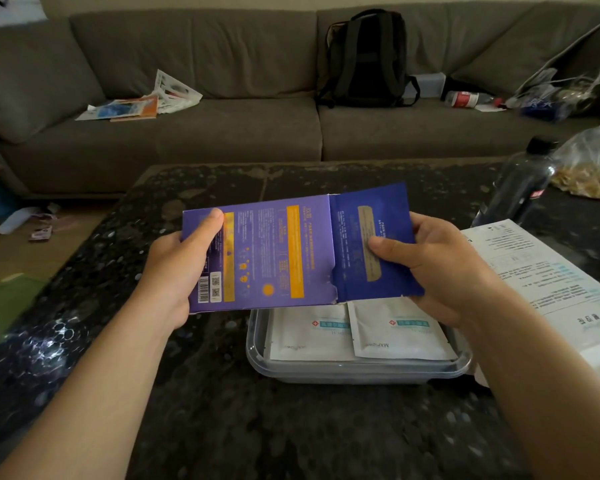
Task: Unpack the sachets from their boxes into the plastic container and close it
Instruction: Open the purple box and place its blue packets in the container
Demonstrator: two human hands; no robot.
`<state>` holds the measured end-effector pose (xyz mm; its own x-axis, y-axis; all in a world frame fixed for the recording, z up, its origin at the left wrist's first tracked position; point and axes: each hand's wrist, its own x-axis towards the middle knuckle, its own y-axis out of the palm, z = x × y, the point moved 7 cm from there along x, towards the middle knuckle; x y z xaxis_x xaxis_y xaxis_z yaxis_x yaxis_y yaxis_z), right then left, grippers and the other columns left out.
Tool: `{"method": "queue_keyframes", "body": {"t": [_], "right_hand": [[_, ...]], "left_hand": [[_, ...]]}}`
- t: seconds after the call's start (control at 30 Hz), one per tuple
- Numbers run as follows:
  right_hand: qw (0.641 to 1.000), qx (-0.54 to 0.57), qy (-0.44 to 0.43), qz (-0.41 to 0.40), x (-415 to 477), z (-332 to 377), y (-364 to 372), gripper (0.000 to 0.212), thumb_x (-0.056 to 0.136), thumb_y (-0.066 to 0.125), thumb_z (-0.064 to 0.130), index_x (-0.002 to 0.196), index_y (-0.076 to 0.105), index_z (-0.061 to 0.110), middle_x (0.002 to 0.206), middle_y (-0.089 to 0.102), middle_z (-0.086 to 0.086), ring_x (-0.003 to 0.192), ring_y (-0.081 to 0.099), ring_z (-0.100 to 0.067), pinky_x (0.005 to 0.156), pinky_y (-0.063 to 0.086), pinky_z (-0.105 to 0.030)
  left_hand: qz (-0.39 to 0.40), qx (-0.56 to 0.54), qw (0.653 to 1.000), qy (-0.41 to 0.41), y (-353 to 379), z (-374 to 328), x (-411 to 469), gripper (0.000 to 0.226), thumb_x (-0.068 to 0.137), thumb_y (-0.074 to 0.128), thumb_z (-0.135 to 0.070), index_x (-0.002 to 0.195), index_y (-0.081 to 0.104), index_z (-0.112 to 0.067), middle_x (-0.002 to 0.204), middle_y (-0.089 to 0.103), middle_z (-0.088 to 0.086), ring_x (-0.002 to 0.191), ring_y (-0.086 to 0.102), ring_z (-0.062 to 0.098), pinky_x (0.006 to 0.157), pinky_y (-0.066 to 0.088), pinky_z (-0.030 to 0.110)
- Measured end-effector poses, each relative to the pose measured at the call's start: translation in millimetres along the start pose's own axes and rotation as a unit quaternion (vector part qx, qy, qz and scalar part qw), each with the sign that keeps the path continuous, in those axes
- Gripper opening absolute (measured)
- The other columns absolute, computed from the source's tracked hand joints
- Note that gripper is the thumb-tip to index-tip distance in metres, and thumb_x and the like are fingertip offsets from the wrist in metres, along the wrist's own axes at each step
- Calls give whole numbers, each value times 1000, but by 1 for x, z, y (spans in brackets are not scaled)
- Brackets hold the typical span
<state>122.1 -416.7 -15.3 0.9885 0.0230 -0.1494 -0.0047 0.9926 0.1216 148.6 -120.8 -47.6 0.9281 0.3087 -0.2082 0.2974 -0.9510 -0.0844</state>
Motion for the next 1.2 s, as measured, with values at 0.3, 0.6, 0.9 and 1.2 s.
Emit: {"method": "queue_keyframes", "body": {"t": [0.3,0.6,0.9,1.2], "right_hand": [[999,12,-40,-21,2,4,-13,25,93,62,6,117,65,12,103,77,-8,95,75,-27,78,60,-44],[983,16,-182,23,-4,29,-34,26,81,65,-5,104,65,8,97,75,-12,91,74,-31,73,61,-40],[931,-259,-246,68,-12,24,-34,35,85,63,-16,77,70,17,96,78,3,96,73,-14,82,58,-23],[844,-501,-93,167,-4,-10,-23,53,83,72,-8,83,79,44,140,47,28,131,42,2,86,49,-5]], "left_hand": [[-32,-4,999,-4,-16,3,9,37,94,67,-58,102,75,-22,83,81,-4,69,79,16,71,60,38],[-101,-98,988,-57,-45,17,26,45,87,71,-68,106,76,-27,88,82,-3,74,80,19,70,60,38],[-133,-161,974,-84,-56,28,37,54,81,72,-75,115,73,-33,93,82,-6,72,80,18,62,61,37],[-52,-158,984,-64,-41,28,44,57,87,63,-76,123,73,-33,106,82,-3,90,81,21,78,62,41]]}}
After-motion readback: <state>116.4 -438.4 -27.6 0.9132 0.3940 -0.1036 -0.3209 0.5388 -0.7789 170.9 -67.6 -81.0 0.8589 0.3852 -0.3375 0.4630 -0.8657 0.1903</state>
